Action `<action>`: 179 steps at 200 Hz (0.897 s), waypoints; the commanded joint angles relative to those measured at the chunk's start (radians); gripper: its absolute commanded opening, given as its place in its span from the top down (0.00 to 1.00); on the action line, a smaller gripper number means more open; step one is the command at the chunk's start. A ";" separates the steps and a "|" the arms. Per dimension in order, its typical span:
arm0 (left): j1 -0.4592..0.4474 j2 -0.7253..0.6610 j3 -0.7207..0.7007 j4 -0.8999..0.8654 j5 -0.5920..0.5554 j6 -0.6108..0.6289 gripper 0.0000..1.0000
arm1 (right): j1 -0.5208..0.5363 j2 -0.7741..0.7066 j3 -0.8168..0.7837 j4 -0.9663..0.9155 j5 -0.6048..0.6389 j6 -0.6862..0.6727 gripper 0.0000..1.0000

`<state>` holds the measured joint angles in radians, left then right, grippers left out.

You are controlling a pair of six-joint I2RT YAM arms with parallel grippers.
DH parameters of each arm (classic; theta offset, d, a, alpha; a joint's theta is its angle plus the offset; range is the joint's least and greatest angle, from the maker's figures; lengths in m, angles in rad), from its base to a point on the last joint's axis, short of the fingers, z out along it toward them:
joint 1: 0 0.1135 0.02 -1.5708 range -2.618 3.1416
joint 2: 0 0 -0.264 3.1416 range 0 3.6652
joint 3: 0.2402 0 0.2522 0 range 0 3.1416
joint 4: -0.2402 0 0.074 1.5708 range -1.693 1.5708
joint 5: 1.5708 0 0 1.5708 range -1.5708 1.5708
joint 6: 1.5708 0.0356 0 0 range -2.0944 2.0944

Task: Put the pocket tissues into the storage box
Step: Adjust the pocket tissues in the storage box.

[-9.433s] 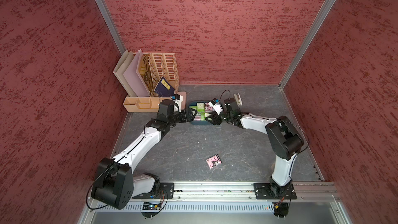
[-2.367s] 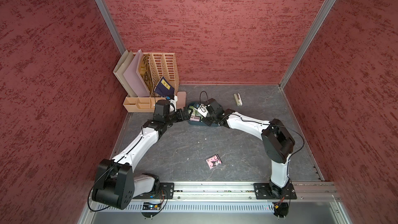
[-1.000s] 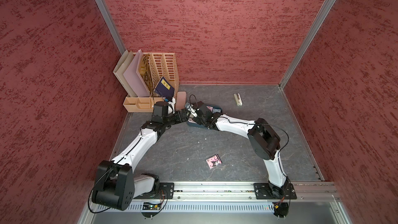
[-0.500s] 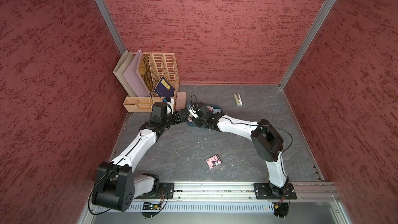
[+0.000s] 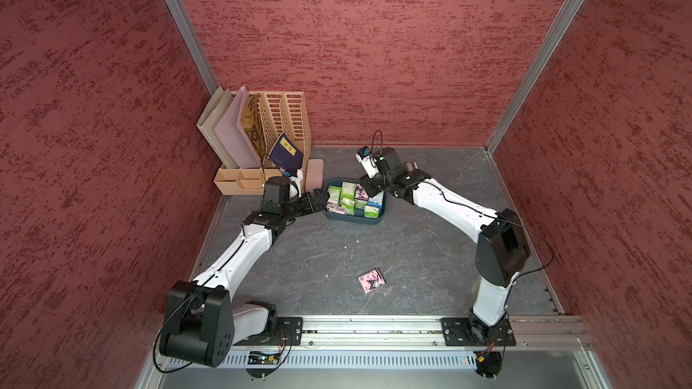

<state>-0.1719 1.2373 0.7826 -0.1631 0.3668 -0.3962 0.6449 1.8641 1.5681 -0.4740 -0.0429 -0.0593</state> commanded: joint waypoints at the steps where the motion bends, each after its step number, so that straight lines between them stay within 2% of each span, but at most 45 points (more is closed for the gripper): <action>1: 0.008 0.008 0.023 0.022 0.018 -0.002 0.00 | 0.025 0.037 -0.016 -0.126 -0.119 -0.006 0.56; 27: 0.008 0.016 0.030 0.022 0.024 -0.006 0.00 | 0.025 0.064 0.001 -0.132 -0.177 -0.001 0.71; 51: 0.008 0.017 0.029 0.024 0.027 -0.010 0.00 | 0.027 0.129 0.067 -0.180 -0.202 -0.020 1.00; 76: 0.007 0.013 0.026 0.019 0.023 -0.009 0.00 | 0.027 0.195 0.119 -0.237 -0.189 -0.039 1.00; 121: 0.008 0.011 0.022 0.009 0.013 -0.003 0.00 | 0.027 0.236 0.132 -0.232 -0.139 -0.052 1.00; 179: 0.008 0.021 0.023 0.011 0.012 0.000 0.00 | 0.035 0.321 0.224 -0.205 -0.150 -0.070 1.00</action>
<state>-0.1719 1.2457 0.7872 -0.1627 0.3840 -0.3962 0.6720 2.1471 1.7416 -0.6964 -0.1997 -0.1097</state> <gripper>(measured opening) 0.996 0.034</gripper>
